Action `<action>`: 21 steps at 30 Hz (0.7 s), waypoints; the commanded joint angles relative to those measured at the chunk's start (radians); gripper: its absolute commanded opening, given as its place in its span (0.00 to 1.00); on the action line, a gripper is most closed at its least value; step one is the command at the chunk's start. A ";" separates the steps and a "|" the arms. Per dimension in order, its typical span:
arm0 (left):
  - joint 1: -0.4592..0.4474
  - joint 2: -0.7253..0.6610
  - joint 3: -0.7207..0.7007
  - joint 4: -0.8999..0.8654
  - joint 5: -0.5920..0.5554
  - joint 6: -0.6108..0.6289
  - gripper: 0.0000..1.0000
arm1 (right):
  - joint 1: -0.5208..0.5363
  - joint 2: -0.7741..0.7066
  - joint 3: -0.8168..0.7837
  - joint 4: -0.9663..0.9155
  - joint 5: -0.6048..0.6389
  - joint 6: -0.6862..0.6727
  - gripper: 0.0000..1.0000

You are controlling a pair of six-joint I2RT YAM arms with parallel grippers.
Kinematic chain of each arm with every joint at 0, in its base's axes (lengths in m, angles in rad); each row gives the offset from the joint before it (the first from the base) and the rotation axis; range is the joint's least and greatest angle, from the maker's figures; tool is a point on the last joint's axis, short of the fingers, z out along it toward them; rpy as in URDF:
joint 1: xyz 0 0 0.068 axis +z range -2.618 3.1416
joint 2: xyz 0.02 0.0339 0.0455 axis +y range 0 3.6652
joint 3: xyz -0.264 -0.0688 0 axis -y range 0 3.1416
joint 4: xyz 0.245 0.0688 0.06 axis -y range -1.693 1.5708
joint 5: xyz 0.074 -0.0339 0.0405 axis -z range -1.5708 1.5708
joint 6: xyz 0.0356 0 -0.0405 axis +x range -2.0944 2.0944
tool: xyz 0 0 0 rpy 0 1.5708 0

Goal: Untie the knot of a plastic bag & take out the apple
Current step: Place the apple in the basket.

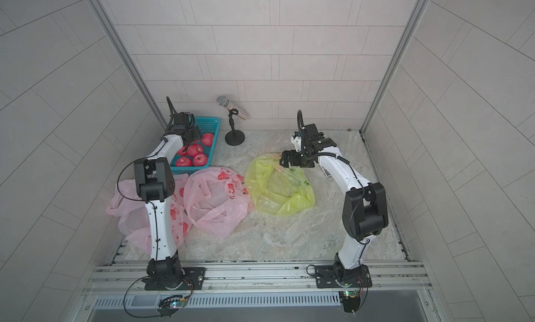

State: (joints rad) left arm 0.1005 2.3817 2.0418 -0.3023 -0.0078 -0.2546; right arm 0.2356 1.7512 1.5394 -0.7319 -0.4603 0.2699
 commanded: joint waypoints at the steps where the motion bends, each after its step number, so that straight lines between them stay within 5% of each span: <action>1: 0.006 0.027 0.029 0.016 0.001 -0.031 0.70 | 0.002 0.024 0.041 -0.040 -0.005 -0.024 1.00; 9: 0.007 0.065 0.040 0.017 0.010 -0.035 0.74 | 0.002 0.065 0.080 -0.049 -0.008 -0.019 1.00; 21: 0.007 0.032 0.006 0.040 0.025 -0.023 0.99 | 0.004 0.065 0.071 -0.041 -0.020 -0.017 1.00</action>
State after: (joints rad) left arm 0.1043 2.4340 2.0441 -0.2806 0.0185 -0.2749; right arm 0.2356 1.8122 1.6054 -0.7574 -0.4717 0.2687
